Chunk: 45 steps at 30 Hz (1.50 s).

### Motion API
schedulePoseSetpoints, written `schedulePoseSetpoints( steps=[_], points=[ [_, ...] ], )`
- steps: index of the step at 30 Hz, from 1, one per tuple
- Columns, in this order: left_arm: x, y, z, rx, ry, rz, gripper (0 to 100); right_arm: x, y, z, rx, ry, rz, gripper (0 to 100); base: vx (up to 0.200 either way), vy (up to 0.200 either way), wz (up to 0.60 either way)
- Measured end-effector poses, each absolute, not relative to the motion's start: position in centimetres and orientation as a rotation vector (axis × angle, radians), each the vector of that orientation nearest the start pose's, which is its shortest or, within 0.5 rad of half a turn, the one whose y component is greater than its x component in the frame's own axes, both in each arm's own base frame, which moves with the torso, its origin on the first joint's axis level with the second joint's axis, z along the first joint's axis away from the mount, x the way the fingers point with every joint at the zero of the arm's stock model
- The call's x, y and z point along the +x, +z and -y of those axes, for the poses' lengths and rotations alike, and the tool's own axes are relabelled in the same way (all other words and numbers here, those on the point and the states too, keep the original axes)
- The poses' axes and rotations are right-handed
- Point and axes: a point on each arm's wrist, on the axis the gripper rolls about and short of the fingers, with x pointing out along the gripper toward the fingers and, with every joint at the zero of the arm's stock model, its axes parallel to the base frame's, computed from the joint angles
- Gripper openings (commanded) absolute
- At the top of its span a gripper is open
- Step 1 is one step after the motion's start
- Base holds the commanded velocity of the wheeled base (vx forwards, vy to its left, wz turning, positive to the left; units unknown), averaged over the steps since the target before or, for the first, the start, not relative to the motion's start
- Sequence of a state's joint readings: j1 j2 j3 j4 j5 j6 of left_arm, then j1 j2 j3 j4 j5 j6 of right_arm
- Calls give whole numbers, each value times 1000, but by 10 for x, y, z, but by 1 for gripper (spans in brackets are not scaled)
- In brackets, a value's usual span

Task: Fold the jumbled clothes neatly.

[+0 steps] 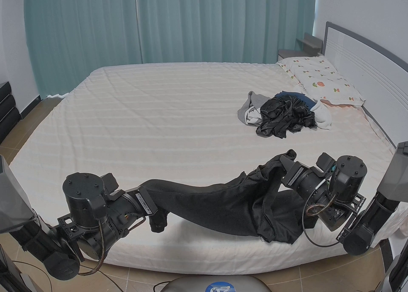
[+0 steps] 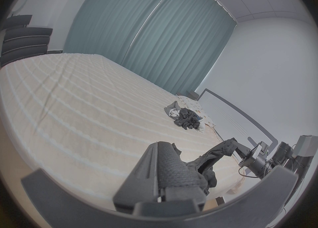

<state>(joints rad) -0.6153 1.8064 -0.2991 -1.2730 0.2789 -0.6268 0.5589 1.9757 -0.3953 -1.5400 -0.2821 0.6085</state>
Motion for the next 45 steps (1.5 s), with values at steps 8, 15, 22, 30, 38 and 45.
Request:
schedulePoseSetpoints(
  steps=[8, 15, 22, 30, 38, 45],
  points=[
    [211, 100, 142, -519, -257, -306, 0, 250, 95, -150, 584, 261, -128, 0, 0, 200, 0],
    [211, 100, 141, -518, -257, -306, 0, 249, 95, -150, 584, 263, -128, 0, 0, 200, 0],
    [211, 99, 142, -515, -256, -310, 0, 249, 95, -150, 584, 263, -132, 0, 0, 171, 0],
    [210, 96, 142, -510, -259, -321, 0, 246, 92, -149, 578, 264, -151, 0, -75, 0, 0],
    [206, 97, 151, -501, -294, -327, 0, 242, 90, -144, 572, 268, -168, 0, -200, 0, 0],
    [201, 100, 163, -440, -332, -306, 0, 234, 90, -143, 533, 278, -180, 0, -200, 0, 0]
  ],
)
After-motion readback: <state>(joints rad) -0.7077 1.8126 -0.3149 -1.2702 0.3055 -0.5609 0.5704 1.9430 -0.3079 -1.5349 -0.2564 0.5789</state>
